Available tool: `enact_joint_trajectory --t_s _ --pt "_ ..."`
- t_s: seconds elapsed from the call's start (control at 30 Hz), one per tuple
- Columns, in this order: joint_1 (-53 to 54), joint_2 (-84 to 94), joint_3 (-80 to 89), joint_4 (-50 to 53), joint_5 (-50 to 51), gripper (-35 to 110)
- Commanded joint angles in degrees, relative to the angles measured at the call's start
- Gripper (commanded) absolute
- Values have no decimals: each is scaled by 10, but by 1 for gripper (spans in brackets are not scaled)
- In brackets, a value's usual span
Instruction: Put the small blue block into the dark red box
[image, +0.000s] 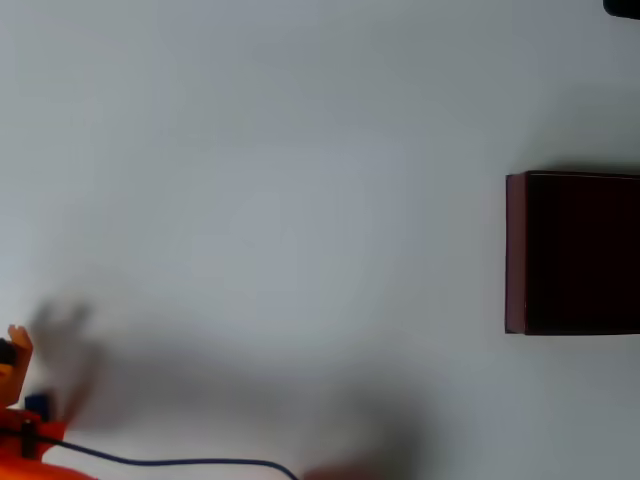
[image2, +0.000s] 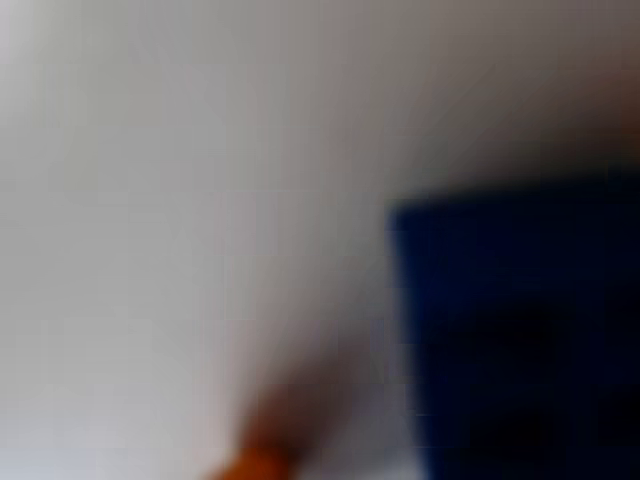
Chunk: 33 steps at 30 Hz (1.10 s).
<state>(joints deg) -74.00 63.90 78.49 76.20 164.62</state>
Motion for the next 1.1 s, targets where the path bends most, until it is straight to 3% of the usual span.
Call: enact_joint_trajectory --t_s 0.0,0.13,0.4,0.53,0.73,1.07 --pt "-11 50 67 -71 10 16" --pt "-9 57 110 -119 -12 0" --pt "10 46 97 -108 -66 0" --pt "30 69 65 -17 -115 0" --pt "113 161 24 178 -300 0" --pt "306 388 171 214 -620 0"
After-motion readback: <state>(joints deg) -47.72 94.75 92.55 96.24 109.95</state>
